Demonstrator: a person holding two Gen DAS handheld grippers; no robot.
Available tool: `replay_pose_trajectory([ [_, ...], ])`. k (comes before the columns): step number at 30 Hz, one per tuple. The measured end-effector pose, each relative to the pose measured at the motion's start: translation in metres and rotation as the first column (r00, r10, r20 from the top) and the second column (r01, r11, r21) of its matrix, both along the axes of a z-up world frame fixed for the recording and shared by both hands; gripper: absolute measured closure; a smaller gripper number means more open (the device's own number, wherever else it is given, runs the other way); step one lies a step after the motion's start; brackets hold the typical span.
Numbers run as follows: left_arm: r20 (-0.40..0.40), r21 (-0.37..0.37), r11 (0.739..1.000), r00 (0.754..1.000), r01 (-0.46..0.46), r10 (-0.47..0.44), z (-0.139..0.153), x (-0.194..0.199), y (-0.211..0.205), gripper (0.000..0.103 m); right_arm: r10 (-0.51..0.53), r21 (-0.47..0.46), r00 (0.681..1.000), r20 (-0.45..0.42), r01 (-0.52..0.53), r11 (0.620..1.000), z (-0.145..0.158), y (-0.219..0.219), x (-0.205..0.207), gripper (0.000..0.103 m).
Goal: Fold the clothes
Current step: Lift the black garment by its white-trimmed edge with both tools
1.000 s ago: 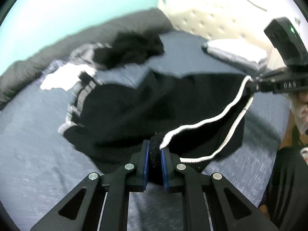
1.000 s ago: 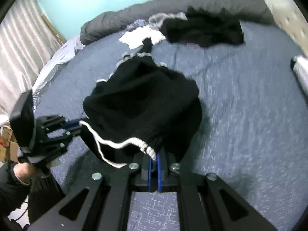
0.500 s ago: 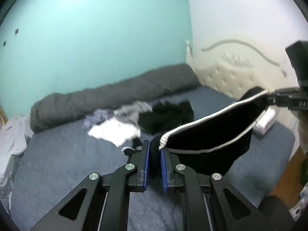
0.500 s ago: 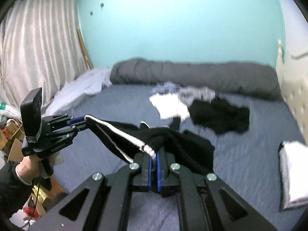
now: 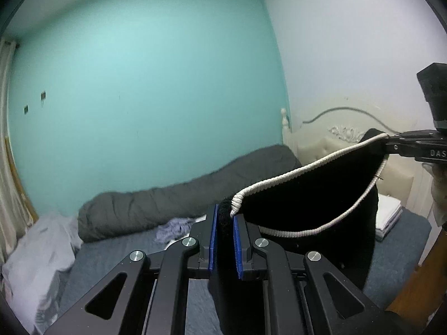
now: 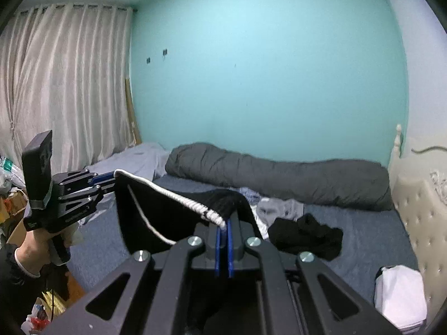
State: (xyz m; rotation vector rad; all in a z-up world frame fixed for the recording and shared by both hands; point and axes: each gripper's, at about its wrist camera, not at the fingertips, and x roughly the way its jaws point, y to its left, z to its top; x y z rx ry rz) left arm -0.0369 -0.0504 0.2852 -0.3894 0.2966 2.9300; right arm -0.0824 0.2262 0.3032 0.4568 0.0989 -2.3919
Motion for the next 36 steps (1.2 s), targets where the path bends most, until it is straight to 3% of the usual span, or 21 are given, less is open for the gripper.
replay_pose_trajectory([
  [5,-0.027,0.007,1.000,1.000,0.011,-0.011,0.022,0.029,0.000,0.092,0.001,-0.016,0.999,-0.039,-0.002,1.000,0.023,0.004,0.024,0.100],
  [10,-0.002,0.010,1.000,1.000,0.021,-0.021,0.006,0.049,0.002,0.092,0.003,-0.006,1.000,-0.029,-0.003,1.000,0.010,0.003,0.038,0.100],
  [22,0.156,0.050,0.999,0.988,-0.022,0.014,-0.093,0.012,-0.005,0.092,0.002,0.059,0.991,0.134,-0.010,0.998,-0.089,-0.017,0.005,0.100],
  [29,0.245,0.061,0.997,0.969,-0.042,0.026,-0.139,-0.041,-0.013,0.092,0.003,0.104,0.976,0.219,-0.027,0.994,-0.148,-0.029,-0.046,0.100],
  [36,0.330,0.080,0.996,0.944,-0.048,0.019,-0.196,-0.116,-0.020,0.092,-0.026,0.125,0.948,0.319,-0.015,0.992,-0.218,-0.039,-0.123,0.100],
])
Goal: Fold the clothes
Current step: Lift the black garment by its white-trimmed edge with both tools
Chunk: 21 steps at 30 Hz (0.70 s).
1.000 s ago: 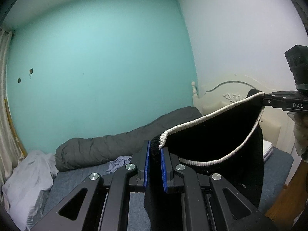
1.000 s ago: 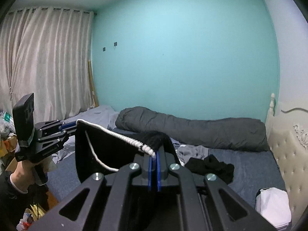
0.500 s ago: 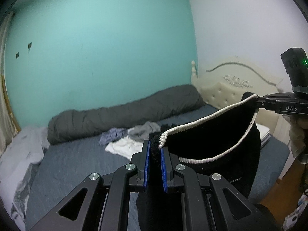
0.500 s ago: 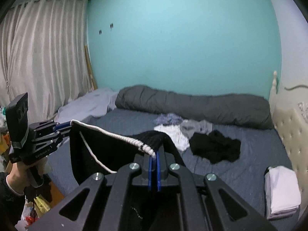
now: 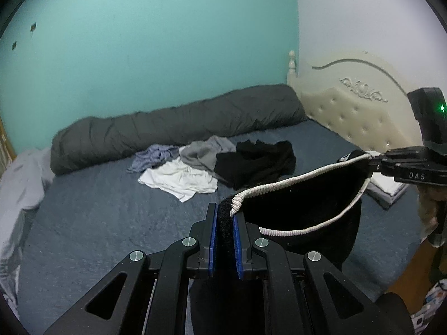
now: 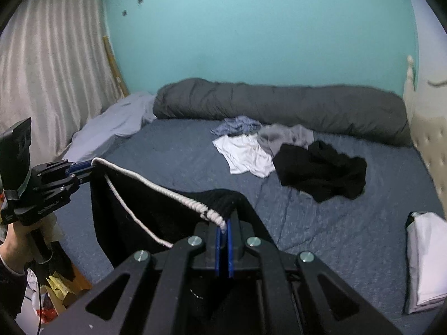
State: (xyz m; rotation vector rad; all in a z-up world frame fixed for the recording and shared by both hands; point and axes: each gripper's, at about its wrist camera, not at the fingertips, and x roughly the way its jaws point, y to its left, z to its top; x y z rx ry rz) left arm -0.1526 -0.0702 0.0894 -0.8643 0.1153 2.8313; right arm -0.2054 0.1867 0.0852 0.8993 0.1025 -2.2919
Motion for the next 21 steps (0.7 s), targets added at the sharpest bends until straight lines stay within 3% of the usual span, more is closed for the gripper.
replay_pose_trajectory([
  [8,0.052,0.021,1.000,0.999,-0.017,0.016,-0.040,-0.087,-0.017,0.092,-0.031,0.022,0.998,0.050,0.030,0.999,-0.045,-0.021,-0.085,0.100],
  [14,0.086,0.041,0.999,0.996,-0.020,0.016,-0.058,-0.158,-0.030,0.092,-0.062,0.019,0.997,0.053,0.062,0.998,-0.053,-0.033,-0.153,0.100],
  [21,0.127,0.057,0.998,0.992,-0.023,0.016,-0.080,-0.235,-0.034,0.092,-0.106,0.078,0.993,0.042,0.103,0.992,-0.069,-0.050,-0.217,0.100],
])
